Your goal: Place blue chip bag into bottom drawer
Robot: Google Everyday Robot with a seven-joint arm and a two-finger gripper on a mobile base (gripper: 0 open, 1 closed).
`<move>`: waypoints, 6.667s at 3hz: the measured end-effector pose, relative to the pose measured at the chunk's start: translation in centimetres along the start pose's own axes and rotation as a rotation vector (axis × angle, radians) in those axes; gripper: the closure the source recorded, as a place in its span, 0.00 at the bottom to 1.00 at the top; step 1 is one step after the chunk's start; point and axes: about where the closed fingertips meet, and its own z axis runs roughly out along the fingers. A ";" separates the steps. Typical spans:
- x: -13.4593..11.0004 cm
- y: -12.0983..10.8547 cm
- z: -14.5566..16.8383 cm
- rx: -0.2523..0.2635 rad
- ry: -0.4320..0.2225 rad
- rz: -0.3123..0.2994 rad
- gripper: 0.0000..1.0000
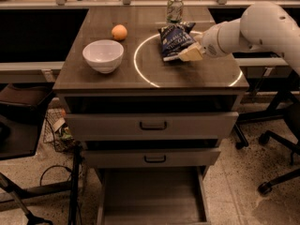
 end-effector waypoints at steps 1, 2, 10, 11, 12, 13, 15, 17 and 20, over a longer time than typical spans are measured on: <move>-0.8 0.0 0.7 -0.020 -0.036 -0.005 0.65; -0.9 0.1 0.9 -0.024 -0.037 -0.006 0.88; -2.6 10.7 -28.9 -0.085 -0.053 -0.302 1.00; 0.9 11.1 -32.1 -0.111 0.008 -0.286 1.00; 7.5 10.7 -33.0 -0.193 0.124 -0.202 1.00; 15.0 11.3 -32.5 -0.342 0.191 -0.068 1.00; 15.7 12.7 -31.2 -0.347 0.212 -0.085 1.00; 24.7 22.8 -22.0 -0.375 0.266 -0.113 1.00; 32.2 33.1 -8.2 -0.584 0.349 -0.112 1.00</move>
Offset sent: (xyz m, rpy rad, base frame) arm 0.0070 0.0080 0.0026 0.0257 -0.0142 0.0286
